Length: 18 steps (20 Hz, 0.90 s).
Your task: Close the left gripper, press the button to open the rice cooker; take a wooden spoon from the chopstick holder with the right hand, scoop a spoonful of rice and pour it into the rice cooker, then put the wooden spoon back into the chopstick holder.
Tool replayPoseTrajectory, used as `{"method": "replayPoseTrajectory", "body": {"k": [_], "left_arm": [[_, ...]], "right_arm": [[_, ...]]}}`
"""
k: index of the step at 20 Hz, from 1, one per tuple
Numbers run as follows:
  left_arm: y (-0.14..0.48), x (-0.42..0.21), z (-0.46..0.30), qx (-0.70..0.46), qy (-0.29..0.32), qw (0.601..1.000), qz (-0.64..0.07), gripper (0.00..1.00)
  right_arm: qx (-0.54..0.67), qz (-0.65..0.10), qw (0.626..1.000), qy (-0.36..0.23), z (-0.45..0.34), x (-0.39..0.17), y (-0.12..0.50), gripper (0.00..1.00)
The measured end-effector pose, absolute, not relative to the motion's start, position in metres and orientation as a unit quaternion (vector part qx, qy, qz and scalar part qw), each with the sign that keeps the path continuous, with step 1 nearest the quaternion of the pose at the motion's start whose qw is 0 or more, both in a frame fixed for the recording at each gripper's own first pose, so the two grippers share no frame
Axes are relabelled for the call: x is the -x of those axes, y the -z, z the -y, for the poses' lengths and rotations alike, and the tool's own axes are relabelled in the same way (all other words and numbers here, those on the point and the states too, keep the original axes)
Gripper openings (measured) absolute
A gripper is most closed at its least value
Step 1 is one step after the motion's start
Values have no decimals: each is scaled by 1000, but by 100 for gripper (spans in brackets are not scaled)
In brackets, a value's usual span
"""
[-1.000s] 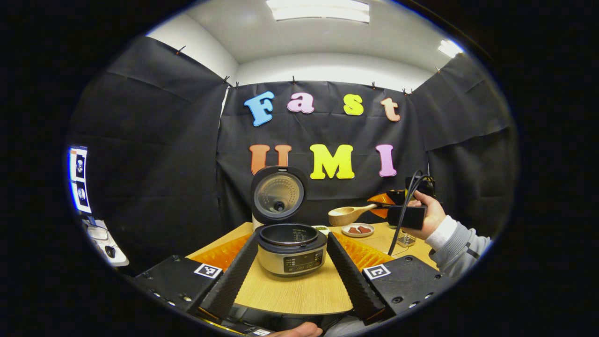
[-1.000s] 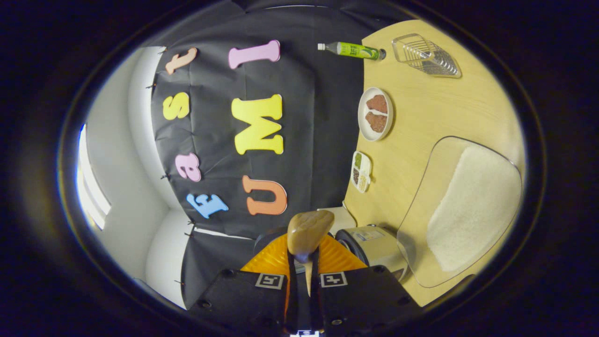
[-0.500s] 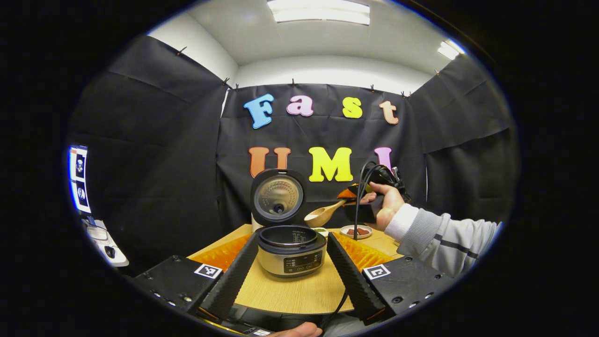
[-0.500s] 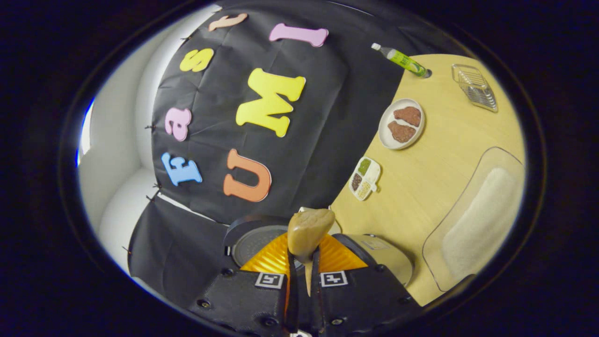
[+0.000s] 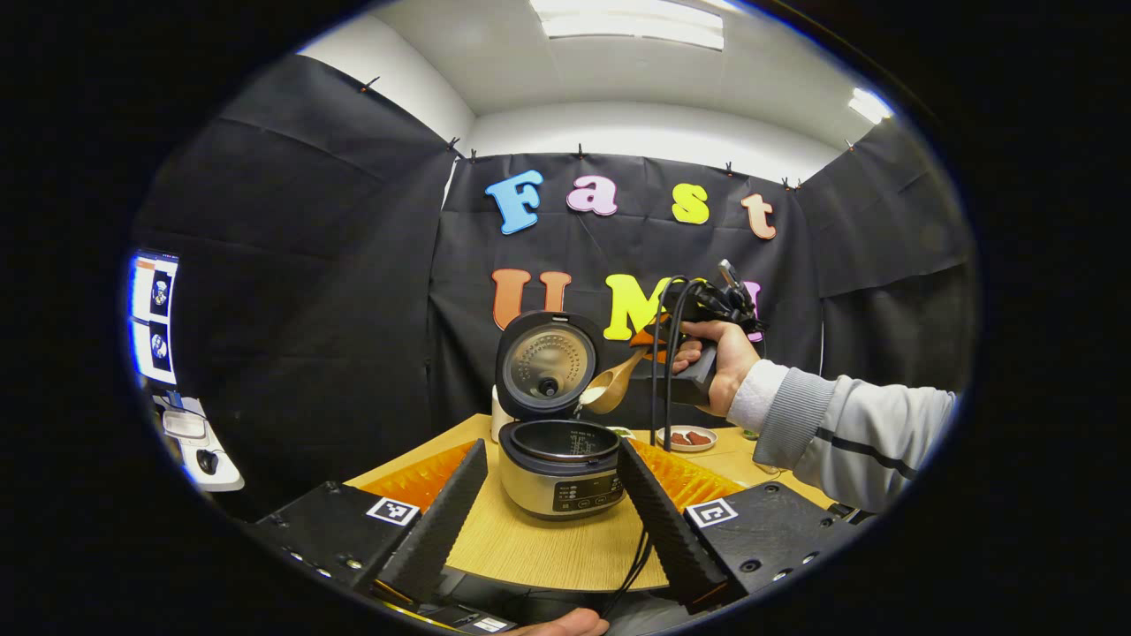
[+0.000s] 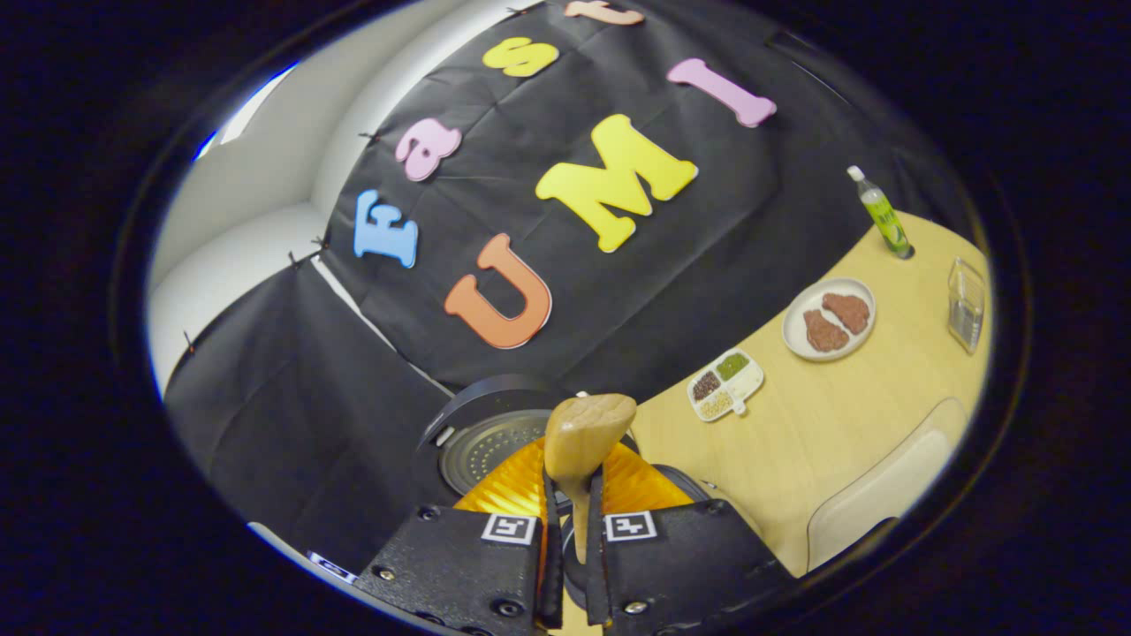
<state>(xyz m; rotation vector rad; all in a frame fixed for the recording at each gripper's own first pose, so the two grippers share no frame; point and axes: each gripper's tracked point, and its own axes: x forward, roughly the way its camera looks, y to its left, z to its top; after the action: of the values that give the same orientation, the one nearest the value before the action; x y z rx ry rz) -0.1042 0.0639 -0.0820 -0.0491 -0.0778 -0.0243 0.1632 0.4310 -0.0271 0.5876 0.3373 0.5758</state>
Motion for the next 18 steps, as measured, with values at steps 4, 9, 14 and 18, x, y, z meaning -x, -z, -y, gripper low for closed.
{"method": "replayPoseTrajectory", "body": {"k": [4,9,14,18], "left_arm": [[83,103,-60,12,14,999,39,95],[82,104,-60,19,16,999,41,94],[85,101,-65,20,9,999,38,95],[86,102,-67,20,5,999,37,95]], "right_arm": [[-209,-138,925,-284,-450,-160,33,12],[-155,-131,938,-282,-459,-157,50,15],[-97,-125,946,-282,-466,-152,69,15],[-35,-101,953,-285,-470,-147,72,15]]}}
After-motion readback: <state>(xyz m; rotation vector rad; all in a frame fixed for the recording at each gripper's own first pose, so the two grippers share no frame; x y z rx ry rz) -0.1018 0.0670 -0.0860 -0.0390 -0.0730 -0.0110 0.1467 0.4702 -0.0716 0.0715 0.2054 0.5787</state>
